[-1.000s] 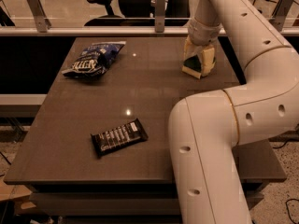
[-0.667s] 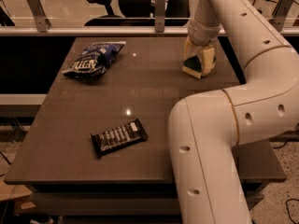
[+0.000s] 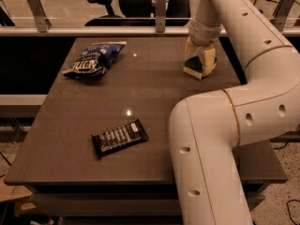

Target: Pick sponge

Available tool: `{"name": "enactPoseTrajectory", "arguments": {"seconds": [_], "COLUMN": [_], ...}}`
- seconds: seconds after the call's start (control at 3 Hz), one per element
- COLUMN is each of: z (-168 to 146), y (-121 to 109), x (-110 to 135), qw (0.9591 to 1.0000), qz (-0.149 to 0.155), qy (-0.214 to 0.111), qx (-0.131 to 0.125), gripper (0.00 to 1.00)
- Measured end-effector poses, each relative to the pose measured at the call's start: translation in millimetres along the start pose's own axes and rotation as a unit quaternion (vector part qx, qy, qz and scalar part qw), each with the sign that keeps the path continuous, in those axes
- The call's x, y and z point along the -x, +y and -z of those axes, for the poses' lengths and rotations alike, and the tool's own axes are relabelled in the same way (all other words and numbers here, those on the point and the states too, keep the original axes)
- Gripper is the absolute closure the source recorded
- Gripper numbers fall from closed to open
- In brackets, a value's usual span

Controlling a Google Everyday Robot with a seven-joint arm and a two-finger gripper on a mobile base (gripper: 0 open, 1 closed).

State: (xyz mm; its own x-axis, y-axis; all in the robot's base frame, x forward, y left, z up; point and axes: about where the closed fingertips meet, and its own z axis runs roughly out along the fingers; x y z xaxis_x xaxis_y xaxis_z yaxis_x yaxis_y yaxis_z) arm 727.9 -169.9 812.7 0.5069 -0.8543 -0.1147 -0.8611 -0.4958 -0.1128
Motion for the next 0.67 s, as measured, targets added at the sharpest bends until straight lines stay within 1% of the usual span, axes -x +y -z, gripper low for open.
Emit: {"name": "enactPoseTrajectory", "arguments": {"seconds": [0.67], "z": [1.2], "y": [0.5], "x": [0.0], "qw": [1.0000], "qz": [-0.001], "qy": [0.000], "qx": [0.000], "gripper": [0.88]}}
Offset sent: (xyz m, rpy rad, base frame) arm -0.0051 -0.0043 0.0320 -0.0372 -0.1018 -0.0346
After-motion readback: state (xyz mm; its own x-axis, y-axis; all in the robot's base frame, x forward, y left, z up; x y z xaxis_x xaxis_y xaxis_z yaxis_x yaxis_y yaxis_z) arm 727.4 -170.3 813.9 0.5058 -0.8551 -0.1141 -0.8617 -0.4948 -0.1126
